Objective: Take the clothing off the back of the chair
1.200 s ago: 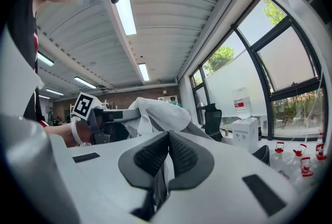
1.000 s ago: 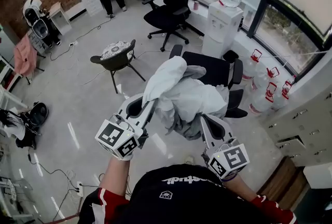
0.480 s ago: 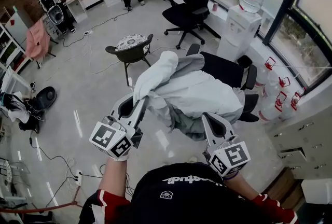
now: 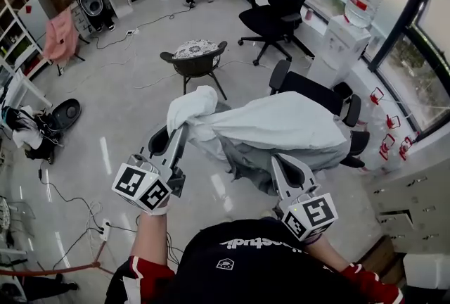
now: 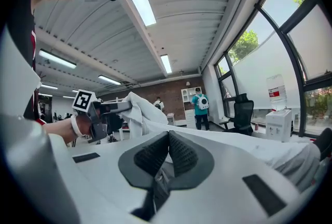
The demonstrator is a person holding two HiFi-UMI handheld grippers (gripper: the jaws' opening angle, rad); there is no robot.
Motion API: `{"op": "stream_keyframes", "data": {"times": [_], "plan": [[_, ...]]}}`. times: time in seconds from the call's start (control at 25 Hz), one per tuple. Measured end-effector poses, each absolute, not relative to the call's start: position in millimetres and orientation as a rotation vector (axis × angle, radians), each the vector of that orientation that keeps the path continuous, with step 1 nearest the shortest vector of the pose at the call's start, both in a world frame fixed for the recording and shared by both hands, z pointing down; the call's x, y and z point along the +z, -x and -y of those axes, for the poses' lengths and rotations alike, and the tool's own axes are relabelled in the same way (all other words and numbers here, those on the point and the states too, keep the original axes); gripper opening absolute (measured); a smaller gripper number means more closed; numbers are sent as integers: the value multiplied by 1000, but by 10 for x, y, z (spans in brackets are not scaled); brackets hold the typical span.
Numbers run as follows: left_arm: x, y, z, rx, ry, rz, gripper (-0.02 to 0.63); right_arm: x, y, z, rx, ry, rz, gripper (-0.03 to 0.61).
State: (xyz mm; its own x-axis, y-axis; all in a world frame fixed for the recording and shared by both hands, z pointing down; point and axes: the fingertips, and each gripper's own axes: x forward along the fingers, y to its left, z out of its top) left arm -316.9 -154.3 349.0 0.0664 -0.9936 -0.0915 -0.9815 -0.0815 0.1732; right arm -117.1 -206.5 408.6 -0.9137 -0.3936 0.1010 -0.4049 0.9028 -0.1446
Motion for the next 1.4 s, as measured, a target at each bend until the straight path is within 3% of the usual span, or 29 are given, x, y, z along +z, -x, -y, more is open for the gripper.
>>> {"op": "stream_keyframes", "data": {"times": [0.6, 1.4], "plan": [[3498, 4228, 196, -327, -1994, 2407, 61, 4243, 2091, 1188, 235, -370, 3049, 3], [3556, 4692, -1147, -276, -1668, 2671, 61, 4257, 2846, 340, 217, 10, 3055, 3]]}}
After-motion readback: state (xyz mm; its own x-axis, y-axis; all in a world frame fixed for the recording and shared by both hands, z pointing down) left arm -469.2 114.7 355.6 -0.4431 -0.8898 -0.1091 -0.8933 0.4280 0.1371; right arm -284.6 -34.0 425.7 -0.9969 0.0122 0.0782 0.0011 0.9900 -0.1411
